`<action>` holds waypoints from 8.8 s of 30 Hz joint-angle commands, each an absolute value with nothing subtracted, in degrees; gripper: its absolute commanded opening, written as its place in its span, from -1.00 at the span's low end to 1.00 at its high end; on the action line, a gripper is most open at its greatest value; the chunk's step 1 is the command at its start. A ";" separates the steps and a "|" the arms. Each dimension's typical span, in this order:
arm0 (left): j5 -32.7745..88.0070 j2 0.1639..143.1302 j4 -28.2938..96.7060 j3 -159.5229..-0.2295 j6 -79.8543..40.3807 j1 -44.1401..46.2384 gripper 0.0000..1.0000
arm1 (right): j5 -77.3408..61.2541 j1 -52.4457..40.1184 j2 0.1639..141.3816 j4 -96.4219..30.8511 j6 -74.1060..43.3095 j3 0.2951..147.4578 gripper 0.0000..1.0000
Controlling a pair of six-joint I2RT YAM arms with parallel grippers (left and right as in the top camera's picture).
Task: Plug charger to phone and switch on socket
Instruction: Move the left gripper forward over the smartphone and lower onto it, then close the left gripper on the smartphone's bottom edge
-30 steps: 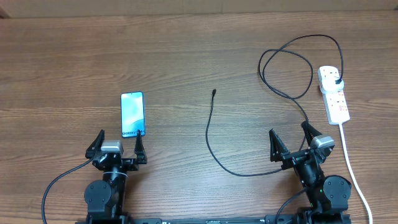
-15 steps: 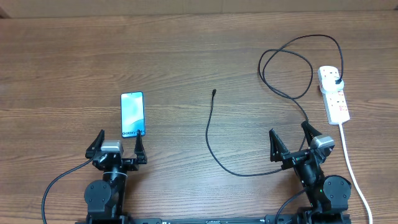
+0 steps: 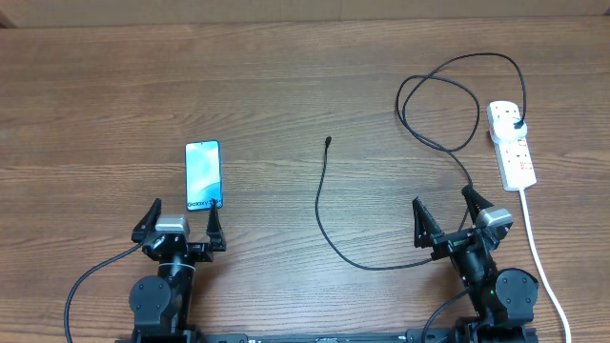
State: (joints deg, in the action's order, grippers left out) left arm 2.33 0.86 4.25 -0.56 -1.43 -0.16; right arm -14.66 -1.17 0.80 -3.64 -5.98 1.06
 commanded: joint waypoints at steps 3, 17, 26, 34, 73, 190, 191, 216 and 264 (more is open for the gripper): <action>4.56 0.25 4.10 -0.36 -3.44 -0.69 0.99 | -14.66 -1.43 0.16 -3.33 -5.91 0.45 1.00; 6.28 5.87 9.15 -11.79 -3.42 -0.69 0.99 | -14.66 -1.43 0.16 -3.33 -5.91 0.45 1.00; 10.26 21.76 11.92 -25.52 -3.42 -0.69 0.99 | -14.66 -1.43 0.16 -3.33 -5.91 0.45 1.00; 10.63 41.34 26.35 -45.76 -3.42 -0.69 0.99 | -14.66 -1.43 0.16 -3.33 -5.91 0.45 1.00; 1.26 105.12 69.12 -89.36 -3.44 -0.69 0.99 | -14.66 -1.43 0.16 -3.33 -5.91 0.45 1.00; 4.89 122.52 51.79 -78.52 -17.65 10.92 0.74 | -14.66 -1.43 0.16 -3.33 -5.91 0.45 1.00; 4.89 122.52 51.81 -78.32 -15.94 10.92 0.75 | -14.66 -1.43 0.16 -3.33 -5.91 0.45 1.00; 2.52 122.52 50.30 -78.15 -11.11 10.90 0.75 | -14.66 -1.43 0.16 -3.33 -5.91 0.45 0.99; 1.08 122.50 55.57 -84.09 -13.34 10.90 0.53 | -14.66 -1.43 0.16 -3.33 -5.91 0.45 1.00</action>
State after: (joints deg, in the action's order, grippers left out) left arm -0.84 119.55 53.91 -83.05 -13.34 10.90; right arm -14.66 -1.17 0.73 -3.64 -5.96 1.06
